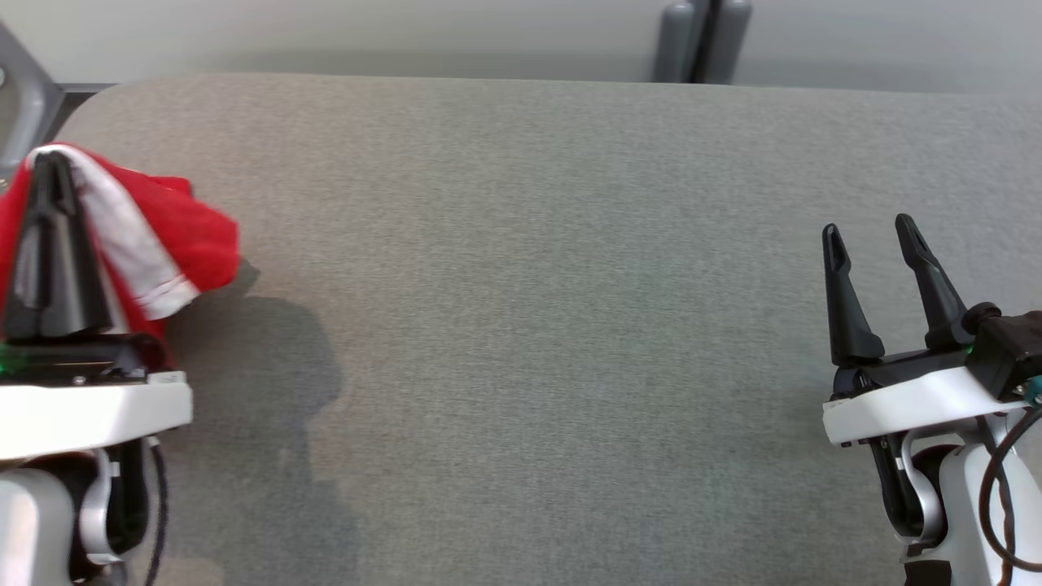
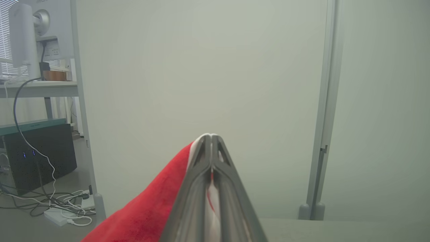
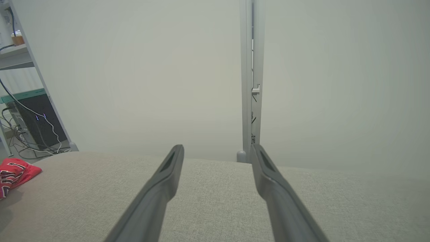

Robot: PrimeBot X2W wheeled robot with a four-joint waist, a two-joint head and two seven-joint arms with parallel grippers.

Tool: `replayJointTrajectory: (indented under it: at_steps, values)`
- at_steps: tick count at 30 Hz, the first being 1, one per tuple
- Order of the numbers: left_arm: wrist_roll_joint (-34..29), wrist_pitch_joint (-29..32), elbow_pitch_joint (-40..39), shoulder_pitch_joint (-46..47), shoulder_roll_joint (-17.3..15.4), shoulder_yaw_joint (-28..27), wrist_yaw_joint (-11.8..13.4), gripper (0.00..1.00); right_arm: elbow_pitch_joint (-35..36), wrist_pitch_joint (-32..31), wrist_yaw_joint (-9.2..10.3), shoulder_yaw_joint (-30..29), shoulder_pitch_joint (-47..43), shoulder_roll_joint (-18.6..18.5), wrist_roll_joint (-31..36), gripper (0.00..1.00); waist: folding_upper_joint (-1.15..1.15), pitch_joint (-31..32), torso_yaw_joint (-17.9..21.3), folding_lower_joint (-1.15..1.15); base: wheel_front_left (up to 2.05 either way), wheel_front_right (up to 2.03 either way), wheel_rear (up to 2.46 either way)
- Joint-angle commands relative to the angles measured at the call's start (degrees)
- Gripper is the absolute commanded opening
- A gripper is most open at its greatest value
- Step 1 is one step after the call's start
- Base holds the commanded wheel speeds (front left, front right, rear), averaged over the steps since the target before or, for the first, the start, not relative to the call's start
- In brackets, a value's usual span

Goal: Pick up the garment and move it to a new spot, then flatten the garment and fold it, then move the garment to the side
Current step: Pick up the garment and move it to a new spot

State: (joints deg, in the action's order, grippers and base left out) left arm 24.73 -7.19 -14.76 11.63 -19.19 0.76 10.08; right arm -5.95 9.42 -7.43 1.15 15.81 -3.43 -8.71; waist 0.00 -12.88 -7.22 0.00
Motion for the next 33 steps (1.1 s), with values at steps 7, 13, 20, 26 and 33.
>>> replayJointTrajectory:
  at_steps: [7,13,20,26,33]
  values:
    - [-2.3,2.22,-3.26,6.11,1.36,8.24,-3.01,0.0,1.87,0.57,-0.11,-0.38,0.18,0.32,-0.87,1.0,0.0,-2.1,7.45,0.0,0.0,0.0,0.0]
    - [-3.22,3.66,-2.91,11.74,3.2,13.7,-5.3,0.0,2.48,1.3,-0.11,-0.81,-0.01,0.5,-1.54,1.0,0.0,-4.14,12.66,0.0,0.0,0.0,0.0]
    - [-4.21,7.68,0.09,19.26,6.62,22.52,-9.26,0.0,1.71,3.07,-0.11,-0.07,-0.46,0.47,-4.84,1.0,0.0,-7.96,19.43,0.0,0.0,0.0,0.0]
    - [-4.92,10.66,9.27,22.05,8.95,29.05,-12.04,0.0,0.18,4.5,-0.11,0.43,0.06,0.47,-7.0,1.0,0.0,-11.1,23.17,0.0,0.0,0.0,0.0]
    - [-4.58,10.97,23.84,22.74,10.38,33.02,-14.15,0.0,-1.43,5.56,-0.11,1.1,1.33,0.48,-8.11,1.0,0.0,-13.17,24.41,0.0,0.0,0.0,0.0]
